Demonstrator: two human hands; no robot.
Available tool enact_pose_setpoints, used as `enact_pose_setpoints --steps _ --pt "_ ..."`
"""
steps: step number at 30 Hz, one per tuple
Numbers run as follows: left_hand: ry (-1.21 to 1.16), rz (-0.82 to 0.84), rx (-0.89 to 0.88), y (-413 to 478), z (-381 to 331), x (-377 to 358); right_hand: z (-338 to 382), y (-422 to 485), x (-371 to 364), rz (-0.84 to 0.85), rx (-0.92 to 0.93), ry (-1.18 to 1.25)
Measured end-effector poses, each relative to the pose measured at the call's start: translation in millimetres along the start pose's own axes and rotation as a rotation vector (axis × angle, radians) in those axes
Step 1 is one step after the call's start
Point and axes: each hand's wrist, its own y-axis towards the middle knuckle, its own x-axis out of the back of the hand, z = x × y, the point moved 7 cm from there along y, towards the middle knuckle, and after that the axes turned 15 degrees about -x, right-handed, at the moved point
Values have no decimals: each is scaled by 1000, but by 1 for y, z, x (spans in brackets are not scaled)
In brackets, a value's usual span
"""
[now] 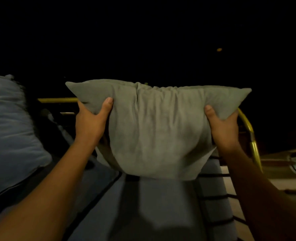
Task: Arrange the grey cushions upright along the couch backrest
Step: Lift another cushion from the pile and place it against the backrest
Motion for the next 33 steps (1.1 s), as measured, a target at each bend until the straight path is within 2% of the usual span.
enact_pose_setpoints --steps 2,6,13,16,21,24,27,29,33 --pt "44 69 39 -16 -3 -19 -8 4 22 -18 -25 -72" --pt "123 197 263 -59 16 -62 -49 20 43 18 -170 -227" --pt "173 390 585 -116 104 -132 -136 69 40 150 -360 -433" --pt "156 439 682 -143 144 -157 -179 88 37 169 -511 -556" --pt "213 452 783 -165 176 -191 -231 113 37 128 -566 -669" --pt "221 411 826 -175 185 -214 -254 119 48 98 -612 -645" --pt "223 398 818 -181 184 -238 -269 119 56 109 -619 -578" --pt "336 481 775 -183 177 -249 -275 112 50 108 -522 -582" --pt "670 793 371 -194 149 -267 -280 92 40 7 -459 -727"
